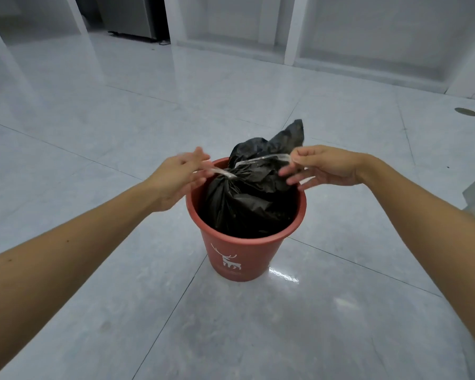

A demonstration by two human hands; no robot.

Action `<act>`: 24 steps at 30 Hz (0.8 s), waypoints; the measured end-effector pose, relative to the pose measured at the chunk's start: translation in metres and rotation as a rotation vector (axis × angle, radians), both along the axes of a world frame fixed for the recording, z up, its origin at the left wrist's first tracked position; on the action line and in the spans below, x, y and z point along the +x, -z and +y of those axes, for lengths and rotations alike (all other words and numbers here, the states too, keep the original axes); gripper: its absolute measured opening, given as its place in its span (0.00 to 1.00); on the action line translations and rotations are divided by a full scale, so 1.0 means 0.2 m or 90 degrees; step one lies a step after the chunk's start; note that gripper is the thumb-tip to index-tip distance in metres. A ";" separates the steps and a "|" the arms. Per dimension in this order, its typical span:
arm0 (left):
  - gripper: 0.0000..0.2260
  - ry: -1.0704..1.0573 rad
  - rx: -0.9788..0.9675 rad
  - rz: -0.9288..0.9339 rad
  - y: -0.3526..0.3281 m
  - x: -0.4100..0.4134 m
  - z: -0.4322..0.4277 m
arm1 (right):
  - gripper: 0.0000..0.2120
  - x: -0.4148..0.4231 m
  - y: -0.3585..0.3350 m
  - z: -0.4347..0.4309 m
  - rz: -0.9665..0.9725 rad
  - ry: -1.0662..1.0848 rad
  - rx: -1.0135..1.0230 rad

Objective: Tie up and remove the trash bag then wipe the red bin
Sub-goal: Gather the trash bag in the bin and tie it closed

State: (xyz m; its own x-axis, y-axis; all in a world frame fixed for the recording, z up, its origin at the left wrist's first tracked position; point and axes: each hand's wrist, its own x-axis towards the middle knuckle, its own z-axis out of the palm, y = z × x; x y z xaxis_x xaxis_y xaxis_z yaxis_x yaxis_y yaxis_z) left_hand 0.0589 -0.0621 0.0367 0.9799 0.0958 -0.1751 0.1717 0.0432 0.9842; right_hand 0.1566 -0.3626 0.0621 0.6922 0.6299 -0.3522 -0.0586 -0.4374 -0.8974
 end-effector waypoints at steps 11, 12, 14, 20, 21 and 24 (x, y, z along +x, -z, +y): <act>0.10 -0.082 0.356 -0.117 0.06 0.10 -0.21 | 0.11 -0.12 -0.22 0.35 -0.099 -0.141 0.109; 0.11 -0.054 0.317 -0.097 0.06 0.11 -0.22 | 0.11 -0.14 -0.21 0.37 -0.103 -0.151 0.131; 0.11 -0.004 0.221 -0.094 0.07 0.10 -0.23 | 0.11 -0.17 -0.16 0.38 -0.078 -0.161 0.185; 0.15 -0.141 -0.090 -0.056 0.07 0.11 -0.28 | 0.08 -0.12 0.01 0.26 0.106 -0.130 0.200; 0.17 -0.144 -0.165 -0.051 0.05 0.11 -0.29 | 0.07 -0.10 0.04 0.22 0.108 -0.113 0.149; 0.18 -0.113 -0.228 -0.028 0.02 0.08 -0.36 | 0.11 -0.04 0.08 0.12 -0.011 -0.090 -0.062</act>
